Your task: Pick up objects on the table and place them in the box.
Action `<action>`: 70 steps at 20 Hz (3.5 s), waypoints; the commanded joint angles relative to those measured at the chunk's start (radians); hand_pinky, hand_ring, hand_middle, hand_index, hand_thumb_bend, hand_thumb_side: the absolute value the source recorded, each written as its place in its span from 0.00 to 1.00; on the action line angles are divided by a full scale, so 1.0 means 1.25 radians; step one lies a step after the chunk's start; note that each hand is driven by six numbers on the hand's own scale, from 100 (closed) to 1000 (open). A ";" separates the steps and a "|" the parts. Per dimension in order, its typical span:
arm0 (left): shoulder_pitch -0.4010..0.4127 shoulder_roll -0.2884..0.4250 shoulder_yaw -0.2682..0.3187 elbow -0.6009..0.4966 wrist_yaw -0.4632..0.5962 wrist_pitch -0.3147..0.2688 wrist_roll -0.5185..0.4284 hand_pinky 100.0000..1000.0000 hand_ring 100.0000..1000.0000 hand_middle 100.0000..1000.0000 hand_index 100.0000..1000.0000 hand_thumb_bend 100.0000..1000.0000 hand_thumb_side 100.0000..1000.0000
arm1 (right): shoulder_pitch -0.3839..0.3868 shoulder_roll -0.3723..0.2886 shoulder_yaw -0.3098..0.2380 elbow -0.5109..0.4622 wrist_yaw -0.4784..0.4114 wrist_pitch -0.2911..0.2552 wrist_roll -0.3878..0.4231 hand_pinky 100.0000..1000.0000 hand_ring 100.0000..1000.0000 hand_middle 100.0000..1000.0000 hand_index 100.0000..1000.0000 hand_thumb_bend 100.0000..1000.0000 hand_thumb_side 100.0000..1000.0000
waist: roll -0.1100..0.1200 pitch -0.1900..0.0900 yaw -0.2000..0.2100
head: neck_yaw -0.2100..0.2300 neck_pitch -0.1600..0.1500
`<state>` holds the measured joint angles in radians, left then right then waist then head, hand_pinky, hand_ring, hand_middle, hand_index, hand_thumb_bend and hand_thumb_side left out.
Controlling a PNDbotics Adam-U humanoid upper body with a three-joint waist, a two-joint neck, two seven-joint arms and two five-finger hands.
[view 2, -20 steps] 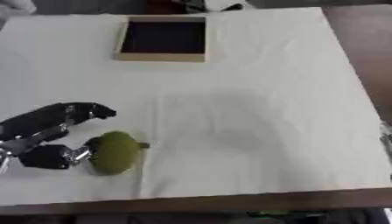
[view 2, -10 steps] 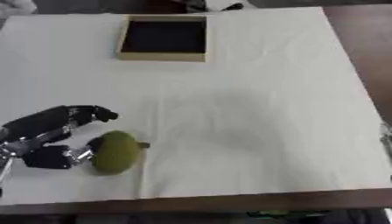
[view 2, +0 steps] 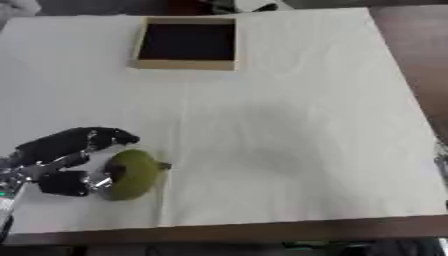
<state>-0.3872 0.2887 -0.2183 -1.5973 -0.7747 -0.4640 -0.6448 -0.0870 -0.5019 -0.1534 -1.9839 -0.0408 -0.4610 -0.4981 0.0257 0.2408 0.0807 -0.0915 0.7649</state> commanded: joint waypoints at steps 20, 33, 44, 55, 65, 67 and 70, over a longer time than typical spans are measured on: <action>-0.017 -0.012 -0.009 0.032 -0.032 -0.250 -0.210 0.87 0.74 0.78 0.93 0.09 1.00 | -0.006 -0.007 -0.004 -0.013 -0.004 0.001 -0.003 0.72 0.64 0.54 0.71 0.00 0.40 | -0.001 -0.002 -0.004 | 0.003 0.004; -0.011 0.006 -0.016 -0.045 -0.002 -0.233 -0.210 0.81 0.64 0.72 0.93 0.00 0.87 | -0.005 -0.003 -0.007 -0.013 -0.003 0.002 -0.014 0.72 0.63 0.53 0.71 0.00 0.41 | 0.000 -0.002 -0.004 | 0.001 0.004; 0.019 0.029 -0.035 -0.053 0.103 -0.183 -0.210 0.71 0.50 0.56 0.93 0.00 0.67 | -0.005 0.001 -0.010 -0.013 -0.002 0.005 -0.023 0.72 0.63 0.53 0.71 0.00 0.40 | 0.000 -0.004 -0.008 | 0.002 0.004; 0.024 0.037 -0.040 -0.034 0.081 -0.173 -0.210 0.64 0.46 0.48 0.77 0.00 0.77 | -0.005 0.004 -0.011 -0.013 -0.002 0.006 -0.025 0.72 0.63 0.53 0.70 0.00 0.41 | 0.000 -0.002 -0.008 | 0.001 0.004; 0.021 0.041 -0.046 -0.032 0.079 -0.194 -0.210 0.61 0.43 0.44 0.73 0.00 0.72 | -0.005 0.008 -0.011 -0.013 -0.003 0.007 -0.027 0.72 0.63 0.53 0.70 0.00 0.42 | -0.001 -0.002 -0.009 | 0.000 0.004; 0.019 0.042 -0.048 -0.030 0.080 -0.200 -0.210 0.58 0.42 0.44 0.73 0.00 0.69 | -0.005 0.008 -0.011 -0.013 -0.003 0.007 -0.027 0.72 0.63 0.53 0.70 0.00 0.42 | -0.001 -0.002 -0.009 | 0.000 0.004; 0.018 0.043 -0.050 -0.027 0.082 -0.206 -0.210 0.57 0.41 0.43 0.73 0.00 0.65 | -0.005 0.009 -0.012 -0.013 -0.003 0.007 -0.028 0.72 0.63 0.53 0.70 0.00 0.42 | -0.001 -0.002 -0.009 | 0.000 0.004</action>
<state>-0.3594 0.3167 -0.2761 -1.6301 -0.6679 -0.4598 -0.6490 -0.0874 -0.4761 -0.1555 -1.9839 -0.0435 -0.4540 -0.5275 0.0284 0.2518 0.0693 -0.0899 0.7649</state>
